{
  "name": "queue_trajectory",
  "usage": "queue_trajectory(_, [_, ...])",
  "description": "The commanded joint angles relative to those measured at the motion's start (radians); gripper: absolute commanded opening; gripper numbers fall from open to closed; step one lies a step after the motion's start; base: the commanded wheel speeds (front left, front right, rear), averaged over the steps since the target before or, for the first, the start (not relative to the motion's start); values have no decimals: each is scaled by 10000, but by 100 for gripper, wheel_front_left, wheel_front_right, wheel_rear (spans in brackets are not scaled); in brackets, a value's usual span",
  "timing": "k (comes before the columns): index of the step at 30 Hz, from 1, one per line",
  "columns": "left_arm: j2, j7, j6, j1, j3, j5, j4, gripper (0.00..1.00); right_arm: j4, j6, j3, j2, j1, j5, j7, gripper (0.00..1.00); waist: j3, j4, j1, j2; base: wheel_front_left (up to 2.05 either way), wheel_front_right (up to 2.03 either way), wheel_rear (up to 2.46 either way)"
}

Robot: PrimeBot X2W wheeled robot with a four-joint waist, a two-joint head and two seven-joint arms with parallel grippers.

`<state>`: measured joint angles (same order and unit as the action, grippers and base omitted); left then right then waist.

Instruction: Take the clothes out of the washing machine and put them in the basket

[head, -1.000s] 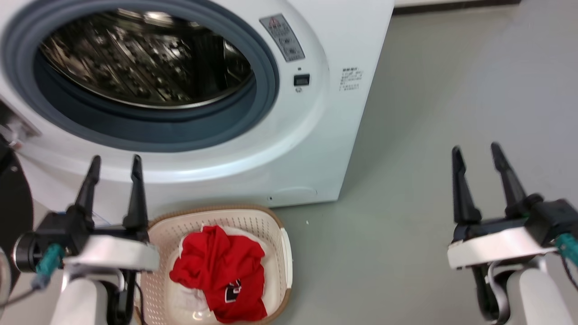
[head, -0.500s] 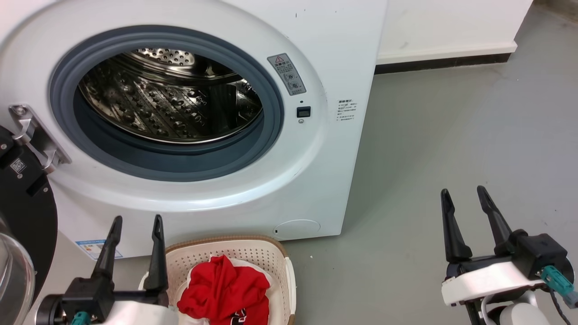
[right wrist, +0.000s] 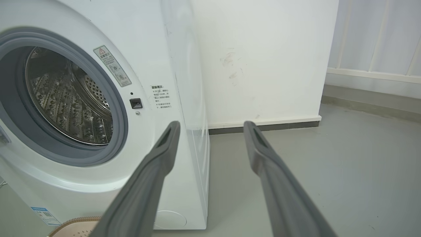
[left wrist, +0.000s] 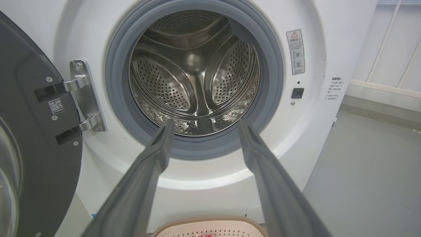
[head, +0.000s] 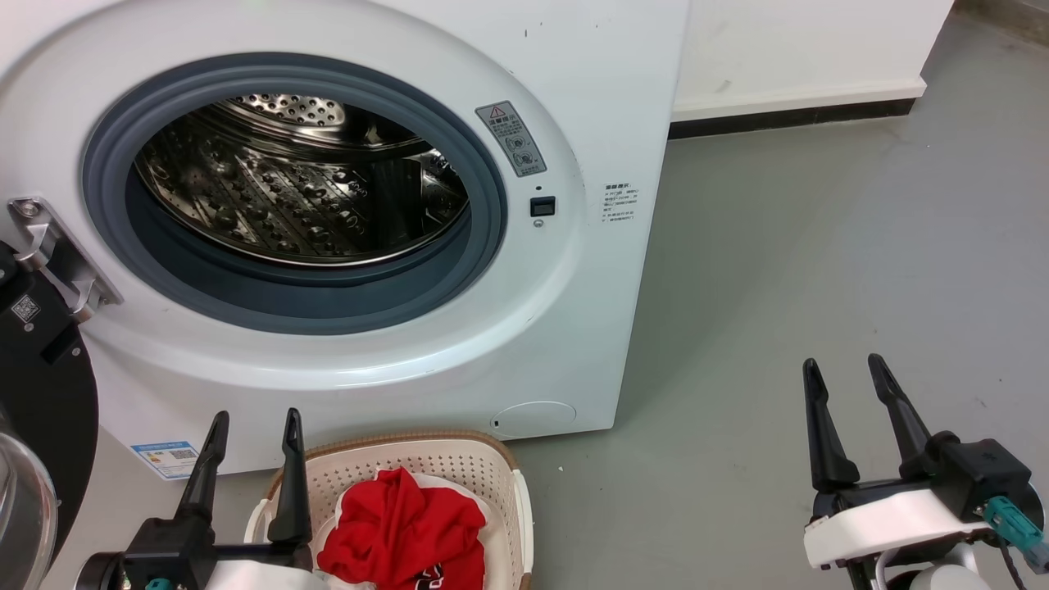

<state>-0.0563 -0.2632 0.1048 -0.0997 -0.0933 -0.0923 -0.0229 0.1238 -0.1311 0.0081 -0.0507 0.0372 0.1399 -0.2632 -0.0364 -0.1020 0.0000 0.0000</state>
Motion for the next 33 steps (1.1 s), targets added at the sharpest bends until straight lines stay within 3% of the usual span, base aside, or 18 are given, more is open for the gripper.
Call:
queue_trajectory(1, [18, -22, -51, 18, 7, 15, 29, 100, -49, 7, -33, 9, 71, -51, -23, 100, -3, -2, 0, 0, 0, 0, 0])
queue_trajectory(20, [62, -22, -297, -107, -86, -500, 244, 100, -93, 7, 6, 9, 37, -95, -23, 100, 16, 35, 0, 0, 0, 0, 0])
queue_trajectory(21, [48, 0, -268, -33, -81, -536, 252, 0, -40, 0, 8, 0, 22, -70, 0, 0, 15, 36, 1, 0, 0, 0, 0])
queue_trajectory(27, [76, 119, -261, 4, -102, -691, 705, 0, 292, -2, 44, 0, -171, 99, 60, 0, 14, 45, 0, 0, 0, 0, 0])
queue_trajectory(33, [74, 551, -201, 267, -141, -2289, 950, 0, 372, -1, 30, -105, -78, 1838, 369, 0, 35, 108, 0, 0, 0, 0, 0])
